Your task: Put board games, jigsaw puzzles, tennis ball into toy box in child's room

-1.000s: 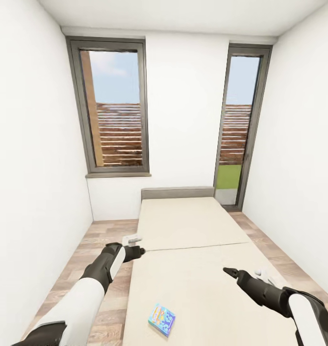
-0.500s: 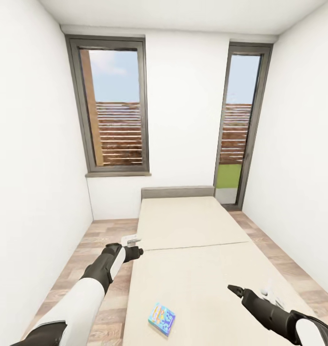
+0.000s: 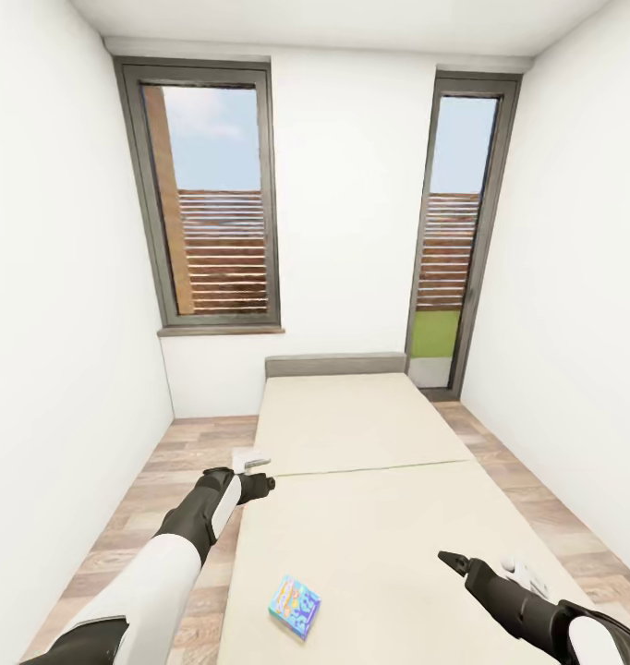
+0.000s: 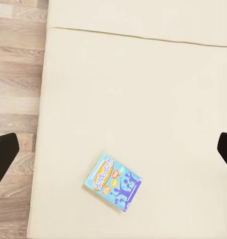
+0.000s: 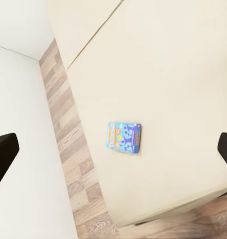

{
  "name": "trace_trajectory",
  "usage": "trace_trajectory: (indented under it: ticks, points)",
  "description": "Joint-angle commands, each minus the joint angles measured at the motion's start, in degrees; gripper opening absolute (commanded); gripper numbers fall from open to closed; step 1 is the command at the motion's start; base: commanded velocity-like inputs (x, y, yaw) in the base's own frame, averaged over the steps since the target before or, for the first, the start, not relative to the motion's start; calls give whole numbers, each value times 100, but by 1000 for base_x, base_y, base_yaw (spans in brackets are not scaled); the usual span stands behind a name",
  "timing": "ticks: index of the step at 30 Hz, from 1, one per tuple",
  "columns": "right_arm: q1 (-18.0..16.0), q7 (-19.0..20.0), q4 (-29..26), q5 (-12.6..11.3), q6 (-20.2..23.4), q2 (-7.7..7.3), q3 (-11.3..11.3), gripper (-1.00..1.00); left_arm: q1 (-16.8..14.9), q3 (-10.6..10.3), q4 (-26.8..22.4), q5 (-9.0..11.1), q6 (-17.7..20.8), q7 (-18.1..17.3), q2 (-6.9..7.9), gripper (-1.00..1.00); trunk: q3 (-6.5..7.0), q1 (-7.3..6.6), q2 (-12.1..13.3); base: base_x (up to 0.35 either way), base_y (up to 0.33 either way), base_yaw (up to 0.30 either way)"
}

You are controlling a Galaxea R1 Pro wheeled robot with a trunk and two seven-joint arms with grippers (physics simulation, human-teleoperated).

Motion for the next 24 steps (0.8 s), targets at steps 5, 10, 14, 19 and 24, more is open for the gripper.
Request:
trace_trajectory:
  ticks: [5, 10, 14, 19, 24]
  points:
    - [-2, -60, 3, -62, -32, -2, -4, 100, -1, 31, -8, 9, 10, 16, -8, 100, -6, 2, -5, 0, -67, 0]
    - [1, -56, 12, -62, -161, -2, 2, 100, -1, 31, -8, 8, 5, 16, -8, 100, -7, 2, -5, 0, -108, 0]
    - [6, -58, 14, -60, -184, -1, 3, 100, -1, 31, -8, 11, 5, 16, -8, 100, -7, 2, -5, 0, -190, 0]
    - [7, -58, 14, -56, -194, -1, 2, 100, -1, 31, -8, 10, 5, 14, -8, 100, -7, 2, -5, 0, -133, 0]
    - [4, -74, 13, -53, -224, 4, 16, 100, -1, 31, -8, 10, 5, 9, -8, 100, -7, 2, -5, 0, -195, 0]
